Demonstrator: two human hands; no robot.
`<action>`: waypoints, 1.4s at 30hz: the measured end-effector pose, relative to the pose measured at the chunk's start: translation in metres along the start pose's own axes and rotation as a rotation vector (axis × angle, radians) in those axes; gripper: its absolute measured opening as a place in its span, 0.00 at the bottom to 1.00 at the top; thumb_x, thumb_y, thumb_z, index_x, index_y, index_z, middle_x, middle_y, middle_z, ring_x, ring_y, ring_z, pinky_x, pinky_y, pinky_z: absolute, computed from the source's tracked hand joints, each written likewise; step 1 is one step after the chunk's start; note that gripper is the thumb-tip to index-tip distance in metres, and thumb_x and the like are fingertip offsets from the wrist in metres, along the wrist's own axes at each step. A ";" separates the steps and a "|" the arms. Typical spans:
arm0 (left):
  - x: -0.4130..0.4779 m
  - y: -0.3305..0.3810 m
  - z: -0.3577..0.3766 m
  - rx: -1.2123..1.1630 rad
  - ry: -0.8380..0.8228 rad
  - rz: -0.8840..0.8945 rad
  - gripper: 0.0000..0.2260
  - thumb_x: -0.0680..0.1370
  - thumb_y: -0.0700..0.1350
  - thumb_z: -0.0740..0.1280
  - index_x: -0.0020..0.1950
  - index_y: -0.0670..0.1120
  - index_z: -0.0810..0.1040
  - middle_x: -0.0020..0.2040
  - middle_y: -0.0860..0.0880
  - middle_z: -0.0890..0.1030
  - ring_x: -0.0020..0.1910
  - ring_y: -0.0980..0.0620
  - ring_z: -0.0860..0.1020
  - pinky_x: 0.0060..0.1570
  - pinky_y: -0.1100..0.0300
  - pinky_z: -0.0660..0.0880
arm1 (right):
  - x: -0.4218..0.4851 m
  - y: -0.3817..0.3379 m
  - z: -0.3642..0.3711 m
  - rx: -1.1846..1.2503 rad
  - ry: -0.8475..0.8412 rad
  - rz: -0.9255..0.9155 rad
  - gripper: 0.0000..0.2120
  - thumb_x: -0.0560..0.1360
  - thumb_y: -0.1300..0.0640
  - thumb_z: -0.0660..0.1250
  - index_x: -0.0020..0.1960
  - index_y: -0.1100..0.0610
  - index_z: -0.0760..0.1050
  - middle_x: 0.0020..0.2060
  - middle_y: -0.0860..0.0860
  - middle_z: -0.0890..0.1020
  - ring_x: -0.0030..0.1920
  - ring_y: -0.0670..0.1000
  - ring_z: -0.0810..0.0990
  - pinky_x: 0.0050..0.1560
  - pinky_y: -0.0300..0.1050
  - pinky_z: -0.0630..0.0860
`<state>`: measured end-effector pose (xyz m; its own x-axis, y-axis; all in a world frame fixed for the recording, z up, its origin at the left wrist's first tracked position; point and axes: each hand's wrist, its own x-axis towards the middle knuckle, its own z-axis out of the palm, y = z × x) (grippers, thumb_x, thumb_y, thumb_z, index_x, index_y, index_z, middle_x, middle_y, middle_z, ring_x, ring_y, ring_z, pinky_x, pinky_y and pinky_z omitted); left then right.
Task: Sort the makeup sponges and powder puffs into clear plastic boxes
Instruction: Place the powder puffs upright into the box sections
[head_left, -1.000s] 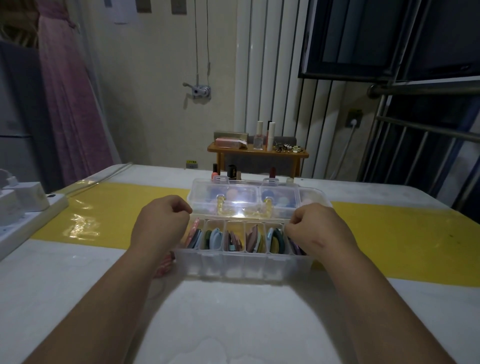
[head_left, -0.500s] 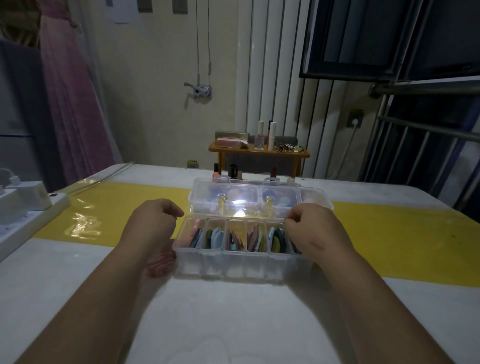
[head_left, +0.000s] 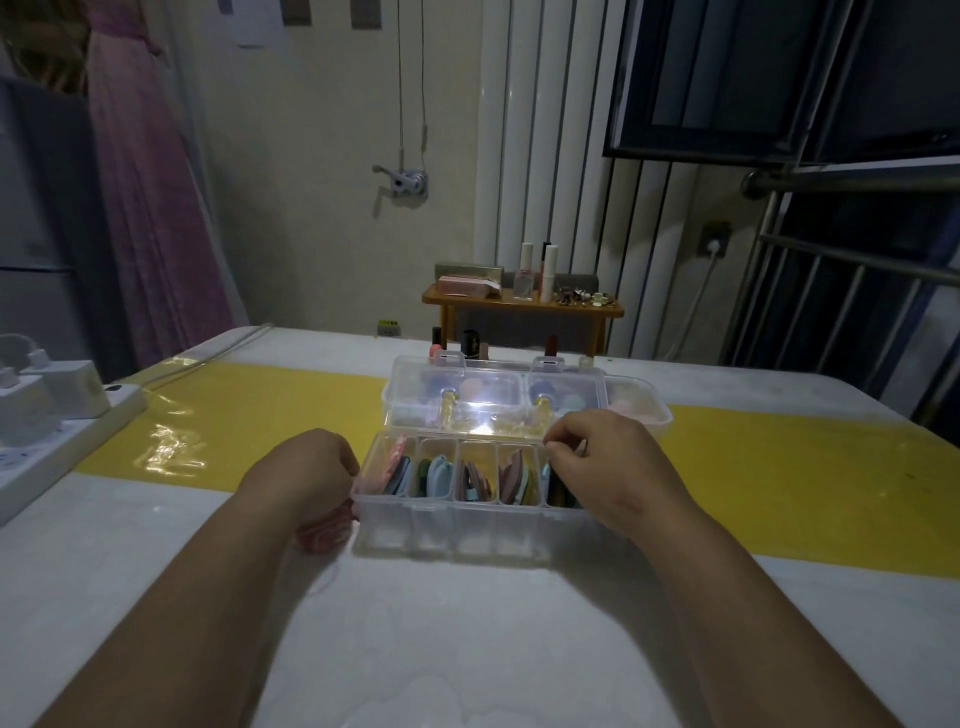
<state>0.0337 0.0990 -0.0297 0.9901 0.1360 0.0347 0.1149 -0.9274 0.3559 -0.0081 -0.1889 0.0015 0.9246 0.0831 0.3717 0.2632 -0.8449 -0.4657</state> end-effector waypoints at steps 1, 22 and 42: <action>-0.001 0.000 -0.001 -0.007 0.019 0.002 0.09 0.73 0.42 0.67 0.35 0.54 0.75 0.41 0.52 0.78 0.42 0.49 0.76 0.40 0.60 0.69 | 0.000 0.000 0.000 0.002 0.002 0.001 0.08 0.79 0.54 0.63 0.50 0.49 0.81 0.46 0.46 0.80 0.44 0.45 0.76 0.43 0.41 0.73; -0.032 0.043 -0.017 -0.555 0.570 0.223 0.07 0.76 0.37 0.68 0.43 0.45 0.71 0.37 0.53 0.76 0.36 0.54 0.72 0.33 0.61 0.65 | 0.001 -0.003 -0.001 0.120 0.073 -0.017 0.09 0.79 0.56 0.63 0.55 0.48 0.81 0.47 0.42 0.80 0.44 0.42 0.76 0.46 0.38 0.74; -0.044 0.063 -0.010 -0.602 0.259 0.572 0.10 0.75 0.36 0.71 0.45 0.52 0.77 0.43 0.58 0.83 0.42 0.61 0.81 0.39 0.71 0.75 | -0.004 -0.024 0.003 0.278 -0.081 -0.175 0.14 0.79 0.59 0.63 0.53 0.41 0.80 0.47 0.33 0.75 0.51 0.40 0.75 0.52 0.42 0.75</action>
<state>-0.0033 0.0383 0.0006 0.8251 -0.1515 0.5443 -0.5290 -0.5457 0.6499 -0.0174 -0.1674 0.0085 0.8749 0.2647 0.4056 0.4742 -0.6388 -0.6058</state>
